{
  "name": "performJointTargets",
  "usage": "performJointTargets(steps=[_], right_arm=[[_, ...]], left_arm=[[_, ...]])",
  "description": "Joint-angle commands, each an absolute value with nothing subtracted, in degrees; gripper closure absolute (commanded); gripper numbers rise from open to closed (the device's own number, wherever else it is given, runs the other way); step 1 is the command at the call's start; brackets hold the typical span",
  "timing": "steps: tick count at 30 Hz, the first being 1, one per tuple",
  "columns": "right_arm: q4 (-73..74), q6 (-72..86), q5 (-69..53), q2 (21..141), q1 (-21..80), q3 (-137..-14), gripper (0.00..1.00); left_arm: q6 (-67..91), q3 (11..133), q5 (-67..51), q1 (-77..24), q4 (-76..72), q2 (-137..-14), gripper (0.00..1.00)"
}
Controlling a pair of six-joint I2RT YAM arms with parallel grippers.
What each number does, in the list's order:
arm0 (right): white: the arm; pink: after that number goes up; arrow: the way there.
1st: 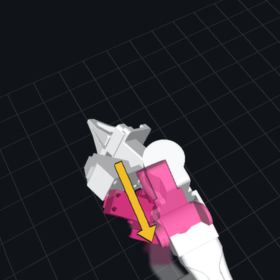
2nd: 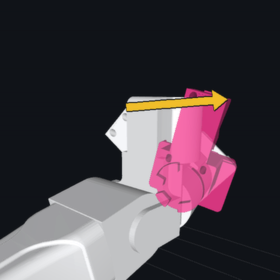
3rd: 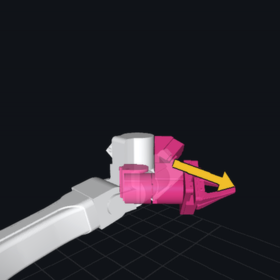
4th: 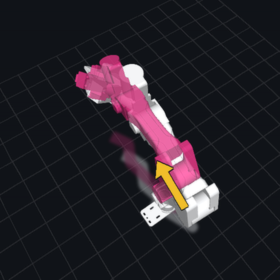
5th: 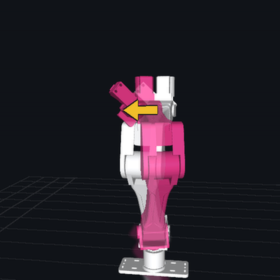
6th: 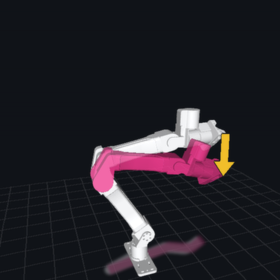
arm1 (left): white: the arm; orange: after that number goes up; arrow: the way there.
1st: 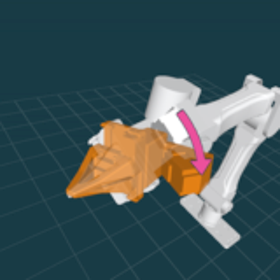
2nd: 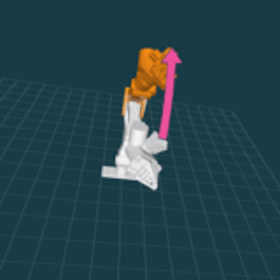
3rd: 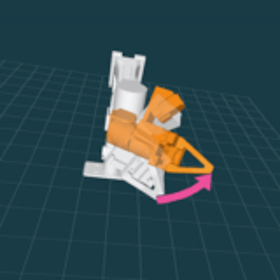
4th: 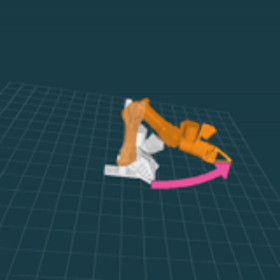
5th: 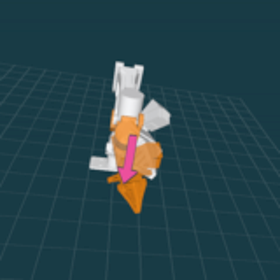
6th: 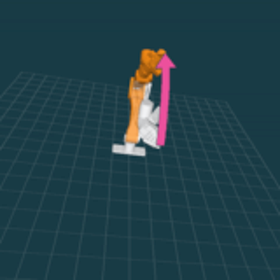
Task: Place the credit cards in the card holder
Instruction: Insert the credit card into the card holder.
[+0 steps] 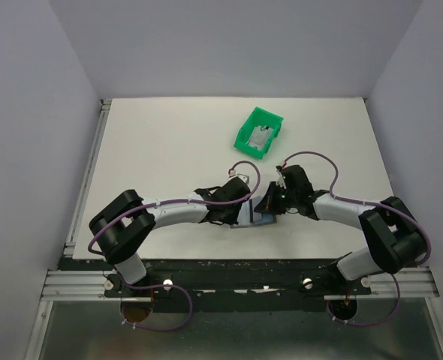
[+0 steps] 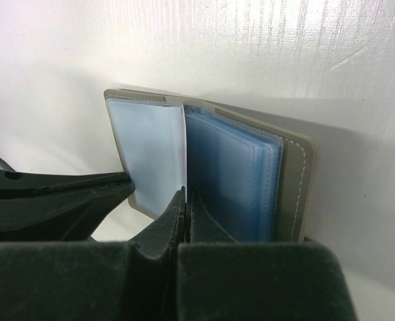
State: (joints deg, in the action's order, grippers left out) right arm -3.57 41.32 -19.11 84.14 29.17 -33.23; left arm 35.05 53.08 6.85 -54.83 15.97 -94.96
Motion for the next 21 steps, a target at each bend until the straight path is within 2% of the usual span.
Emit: performJointTargets(steps=[1, 13, 21], right_arm=[[-3.42, 40.16, -21.09, 86.74, 28.83, -33.49, 1.00], [-11.16, 43.59, -25.22, 89.82, 28.83, -30.68, 1.00], [-10.73, 45.26, -24.70, 88.77, 28.83, -29.01, 1.00]], left_arm=[[35.33, 54.40, 7.38, -54.93, 16.44, -95.80, 1.00], [35.16, 54.49, 7.38, -54.93, 16.52, -95.98, 1.00], [35.42, 54.32, 7.38, -54.93, 16.26, -96.15, 1.00]])
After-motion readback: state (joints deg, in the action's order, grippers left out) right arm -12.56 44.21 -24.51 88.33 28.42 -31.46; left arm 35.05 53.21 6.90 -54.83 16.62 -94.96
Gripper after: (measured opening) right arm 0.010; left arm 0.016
